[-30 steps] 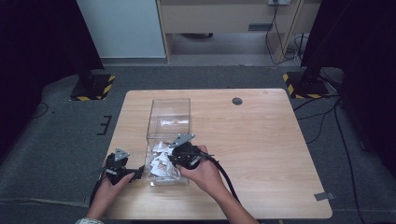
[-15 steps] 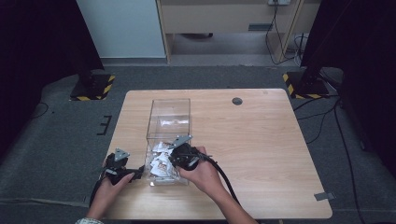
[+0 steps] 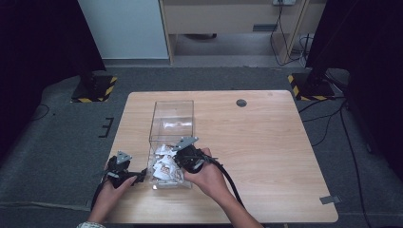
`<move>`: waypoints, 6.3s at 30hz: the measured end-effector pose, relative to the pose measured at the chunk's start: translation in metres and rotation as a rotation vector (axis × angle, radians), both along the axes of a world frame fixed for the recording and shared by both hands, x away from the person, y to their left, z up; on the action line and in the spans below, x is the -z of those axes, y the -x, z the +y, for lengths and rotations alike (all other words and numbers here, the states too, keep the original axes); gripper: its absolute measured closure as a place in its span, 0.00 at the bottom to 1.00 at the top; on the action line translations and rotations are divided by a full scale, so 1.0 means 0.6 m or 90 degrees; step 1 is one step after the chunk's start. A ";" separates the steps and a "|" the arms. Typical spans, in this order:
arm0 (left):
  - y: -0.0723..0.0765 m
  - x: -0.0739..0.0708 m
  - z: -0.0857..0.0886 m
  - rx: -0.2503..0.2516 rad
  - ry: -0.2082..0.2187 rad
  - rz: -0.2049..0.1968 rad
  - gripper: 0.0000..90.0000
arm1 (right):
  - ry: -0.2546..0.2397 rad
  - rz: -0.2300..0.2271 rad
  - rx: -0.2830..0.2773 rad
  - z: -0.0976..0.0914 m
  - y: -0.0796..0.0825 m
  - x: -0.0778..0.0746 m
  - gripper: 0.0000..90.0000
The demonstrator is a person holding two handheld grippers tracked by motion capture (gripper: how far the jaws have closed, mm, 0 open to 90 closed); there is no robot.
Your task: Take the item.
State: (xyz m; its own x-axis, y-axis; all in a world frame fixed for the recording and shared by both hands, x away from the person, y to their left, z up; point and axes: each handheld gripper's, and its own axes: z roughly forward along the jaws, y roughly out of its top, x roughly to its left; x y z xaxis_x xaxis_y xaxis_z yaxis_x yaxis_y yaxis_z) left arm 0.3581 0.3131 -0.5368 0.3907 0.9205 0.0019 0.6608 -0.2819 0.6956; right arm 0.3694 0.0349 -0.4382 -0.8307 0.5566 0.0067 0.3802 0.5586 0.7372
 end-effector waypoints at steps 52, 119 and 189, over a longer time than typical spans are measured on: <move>0.000 0.000 0.000 0.000 0.000 0.000 0.00 | -0.070 -0.044 0.026 -0.069 0.002 -0.083 0.99; 0.000 0.000 0.000 0.000 0.000 0.000 0.00 | -0.067 -0.064 0.132 -0.218 -0.033 -0.078 0.99; 0.000 0.000 -0.001 -0.002 0.000 -0.001 0.00 | -0.065 -0.066 0.286 -0.371 -0.099 -0.024 0.99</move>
